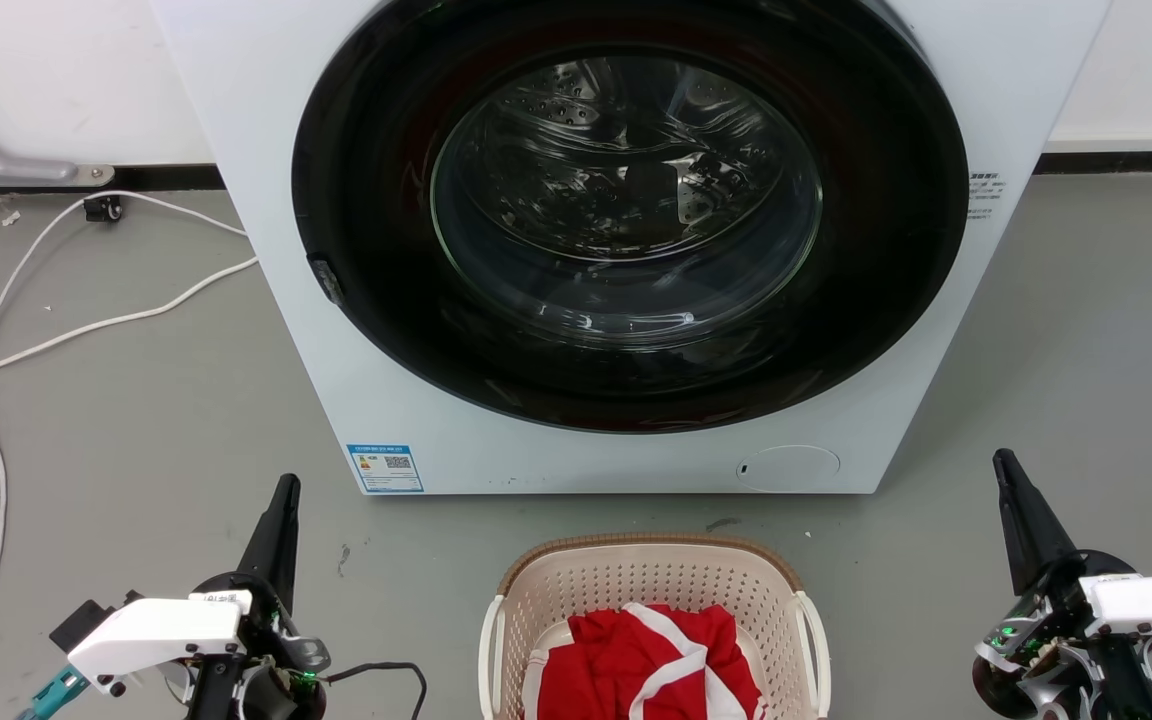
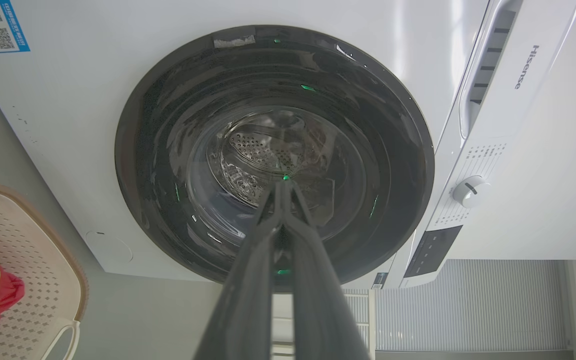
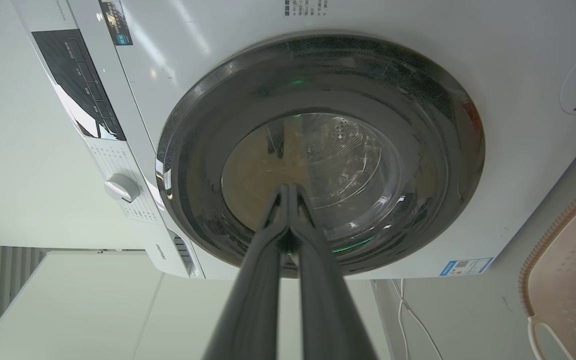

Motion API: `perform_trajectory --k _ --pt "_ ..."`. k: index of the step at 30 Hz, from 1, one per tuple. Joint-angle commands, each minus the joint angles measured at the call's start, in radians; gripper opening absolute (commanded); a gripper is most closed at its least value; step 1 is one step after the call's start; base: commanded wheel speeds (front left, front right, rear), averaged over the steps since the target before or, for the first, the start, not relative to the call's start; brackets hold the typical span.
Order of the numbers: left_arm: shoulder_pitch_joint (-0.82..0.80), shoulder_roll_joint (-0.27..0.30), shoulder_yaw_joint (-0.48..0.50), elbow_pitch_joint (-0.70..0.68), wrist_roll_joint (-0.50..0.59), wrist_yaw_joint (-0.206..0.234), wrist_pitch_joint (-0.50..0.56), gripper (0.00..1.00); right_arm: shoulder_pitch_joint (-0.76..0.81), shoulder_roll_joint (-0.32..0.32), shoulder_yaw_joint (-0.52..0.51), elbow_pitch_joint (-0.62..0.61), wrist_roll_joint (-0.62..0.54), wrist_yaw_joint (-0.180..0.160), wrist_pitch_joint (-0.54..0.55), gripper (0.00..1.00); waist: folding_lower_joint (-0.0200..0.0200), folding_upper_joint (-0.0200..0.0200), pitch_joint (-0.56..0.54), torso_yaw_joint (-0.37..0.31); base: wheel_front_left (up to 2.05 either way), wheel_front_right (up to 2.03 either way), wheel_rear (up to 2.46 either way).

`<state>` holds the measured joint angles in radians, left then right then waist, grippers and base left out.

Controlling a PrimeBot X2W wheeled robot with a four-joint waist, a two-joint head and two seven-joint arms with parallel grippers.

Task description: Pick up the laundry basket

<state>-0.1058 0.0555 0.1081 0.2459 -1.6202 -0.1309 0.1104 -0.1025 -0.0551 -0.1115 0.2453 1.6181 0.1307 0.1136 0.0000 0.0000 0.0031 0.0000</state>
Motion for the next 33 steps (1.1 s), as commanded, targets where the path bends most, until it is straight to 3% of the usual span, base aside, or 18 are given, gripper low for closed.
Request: perform_trajectory --k 1,4,5,25,33 --pt "-0.006 -0.002 0.004 0.000 0.005 -0.002 0.001 0.00 -0.013 0.005 -0.001 0.001 -0.007 0.000 0.001 0.00 0.0000 0.0000 0.000 0.000 0.00 0.00 0.00" --pt "-0.006 -0.002 0.005 0.000 0.004 -0.002 0.002 0.00 -0.013 0.005 -0.001 0.001 -0.007 0.000 0.001 0.00 0.0000 0.0000 0.000 0.000 0.00 0.00 0.00" --pt "0.000 0.000 0.000 0.000 0.003 0.000 -0.001 1.00 0.000 0.000 0.000 0.000 -0.001 0.000 -0.001 1.00 0.0000 0.0000 0.000 0.000 0.00 0.00 0.00" --pt "0.053 -0.005 -0.019 -0.031 0.065 0.000 -0.081 1.00 0.058 0.002 0.023 -0.035 -0.065 0.000 -0.081 1.00 0.0000 0.0000 0.002 -0.001 0.00 0.00 0.00" --pt "0.056 -0.005 0.030 -0.046 0.183 0.000 -0.115 1.00 0.066 0.003 -0.002 -0.040 -0.191 0.000 -0.116 1.00 0.0000 0.0000 0.002 -0.002 0.00 0.00 0.00"
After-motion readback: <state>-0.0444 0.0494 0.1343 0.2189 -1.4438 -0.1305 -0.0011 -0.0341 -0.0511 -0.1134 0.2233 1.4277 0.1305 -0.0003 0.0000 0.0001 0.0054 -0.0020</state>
